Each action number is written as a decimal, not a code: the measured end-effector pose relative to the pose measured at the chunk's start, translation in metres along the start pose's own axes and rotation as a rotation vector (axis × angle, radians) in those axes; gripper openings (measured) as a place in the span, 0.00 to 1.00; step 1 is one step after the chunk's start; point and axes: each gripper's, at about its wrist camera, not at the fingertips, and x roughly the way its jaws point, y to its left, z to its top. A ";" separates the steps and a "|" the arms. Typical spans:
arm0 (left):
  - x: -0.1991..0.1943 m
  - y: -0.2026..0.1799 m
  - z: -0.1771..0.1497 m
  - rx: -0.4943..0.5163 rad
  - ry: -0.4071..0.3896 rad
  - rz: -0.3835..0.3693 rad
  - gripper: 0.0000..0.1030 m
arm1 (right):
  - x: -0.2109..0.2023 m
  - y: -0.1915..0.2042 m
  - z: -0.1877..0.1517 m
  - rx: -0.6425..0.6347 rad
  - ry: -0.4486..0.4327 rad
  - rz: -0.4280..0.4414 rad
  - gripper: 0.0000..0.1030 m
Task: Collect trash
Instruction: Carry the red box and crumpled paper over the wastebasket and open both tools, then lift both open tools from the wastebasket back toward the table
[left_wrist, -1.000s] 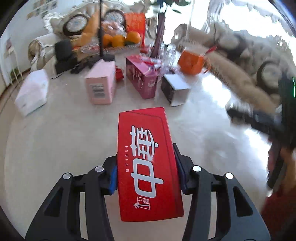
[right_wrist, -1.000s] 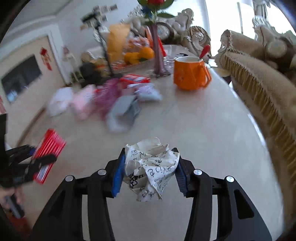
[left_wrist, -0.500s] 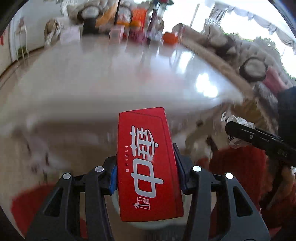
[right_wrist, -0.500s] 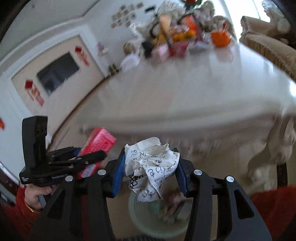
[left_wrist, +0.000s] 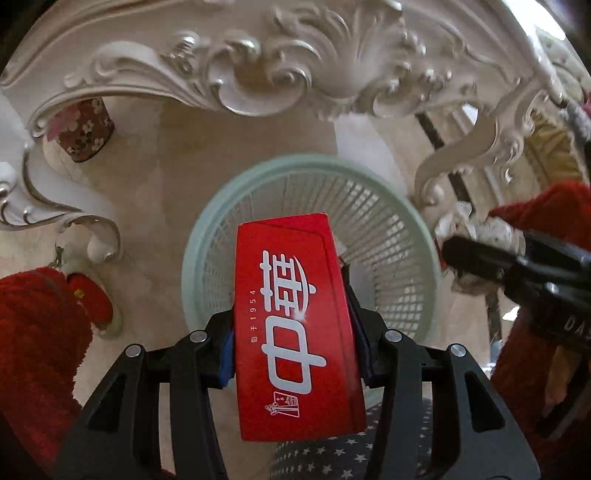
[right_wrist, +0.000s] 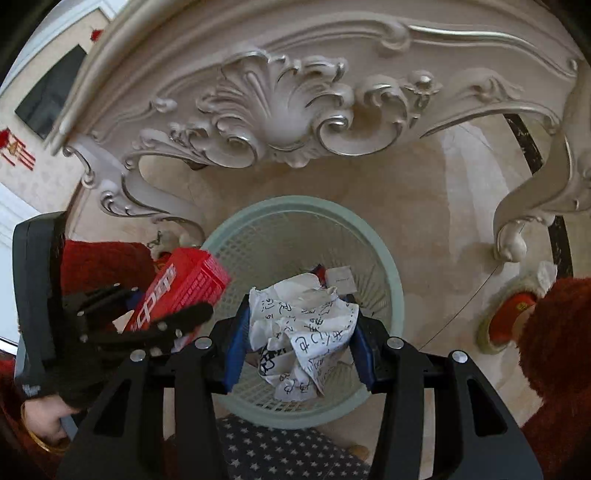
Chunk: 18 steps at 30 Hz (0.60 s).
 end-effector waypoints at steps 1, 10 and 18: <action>0.001 -0.001 0.000 0.005 0.000 0.002 0.47 | 0.005 0.002 0.001 -0.010 0.005 -0.007 0.45; 0.007 -0.004 0.001 0.003 0.042 0.066 0.72 | 0.015 0.007 -0.016 -0.029 0.012 -0.076 0.70; 0.007 0.001 0.000 -0.007 0.039 0.096 0.79 | 0.017 -0.004 -0.017 0.019 0.029 -0.087 0.71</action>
